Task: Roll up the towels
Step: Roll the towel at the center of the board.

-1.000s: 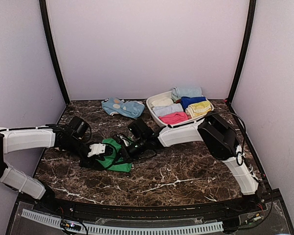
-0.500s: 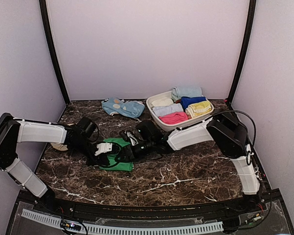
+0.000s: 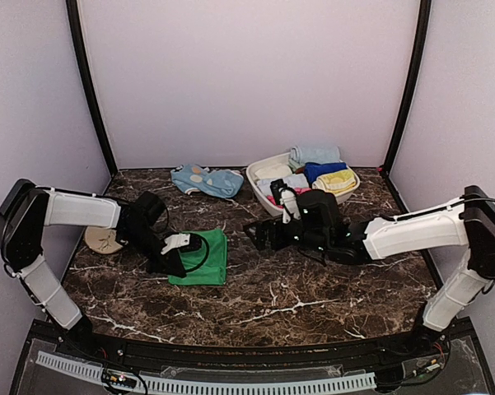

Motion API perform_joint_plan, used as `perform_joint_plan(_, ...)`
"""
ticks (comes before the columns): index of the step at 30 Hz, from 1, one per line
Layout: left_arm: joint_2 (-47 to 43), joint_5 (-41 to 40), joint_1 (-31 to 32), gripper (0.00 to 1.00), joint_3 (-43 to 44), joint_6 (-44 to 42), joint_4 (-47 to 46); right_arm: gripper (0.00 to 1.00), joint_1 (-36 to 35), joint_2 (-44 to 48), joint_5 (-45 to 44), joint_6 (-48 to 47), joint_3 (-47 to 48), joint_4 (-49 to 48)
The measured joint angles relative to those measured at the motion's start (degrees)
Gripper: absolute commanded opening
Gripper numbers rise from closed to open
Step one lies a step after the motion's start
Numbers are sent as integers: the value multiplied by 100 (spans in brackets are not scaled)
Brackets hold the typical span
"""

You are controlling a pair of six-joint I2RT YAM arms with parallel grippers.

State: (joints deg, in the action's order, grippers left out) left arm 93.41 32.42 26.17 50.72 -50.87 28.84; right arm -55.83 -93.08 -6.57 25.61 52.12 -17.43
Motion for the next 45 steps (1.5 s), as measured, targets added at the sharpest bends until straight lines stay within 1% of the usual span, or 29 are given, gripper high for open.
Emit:
perform_joint_plan(2, 160, 90, -68, 2, 151, -4, 175, 100, 131, 341, -118, -212, -385, -424)
perform_joint_plan(5, 345, 245, -166, 3, 323, 15, 385, 99, 160, 511, -125, -1134, -767, -892)
perform_joint_plan(8, 498, 365, -227, 4, 470, 68, 564, 93, -417, 310, -264, -2566, -726, -970)
perform_joint_plan(11, 566, 424, -256, 4, 553, 125, 675, 86, -1182, -291, -446, -4013, -247, -828)
perform_joint_plan(15, 614, 446, -267, 4, 614, 179, 769, 77, -1808, -1139, -570, -5464, 442, -568)
perform_joint_plan(18, 656, 448, -269, 4, 649, 201, 815, 72, -2031, -1847, -629, -6306, 1038, -420)
perform_joint_plan(22, 673, 450, -273, 5, 654, 205, 824, 64, -2072, -2601, -704, -7025, 1578, -310)
perform_joint_plan(25, 684, 459, -278, 6, 662, 205, 844, 60, -2009, -3018, -763, -7296, 1880, -310)
perform_joint_plan(30, 704, 459, -282, 11, 702, 188, 903, 51, -1832, -3335, -765, -7434, 2221, -407)
perform_joint_plan(34, 702, 494, -306, 18, 699, 140, 916, 38, -1711, -3407, -671, -7348, 2312, -376)
perform_joint_plan(37, 682, 551, -372, 24, 691, 63, 927, 27, -1637, -3416, -542, -7145, 2398, -271)
perform_joint_plan(38, 658, 579, -404, 29, 680, 35, 931, 24, -1602, -3418, -479, -7012, 2459, -186)
perform_joint_plan(39, 605, 662, -470, 31, 640, 0, 918, 21, -1561, -3421, -409, -6887, 2533, -85)
perform_joint_plan(42, 208, 957, -881, 32, 343, -164, 841, 13, -1443, -3425, -164, -6533, 2776, 273)
perform_joint_plan(45, -382, 1001, -1235, 32, -26, -328, 780, 7, -1290, -3442, 240, -6078, 3075, 756)
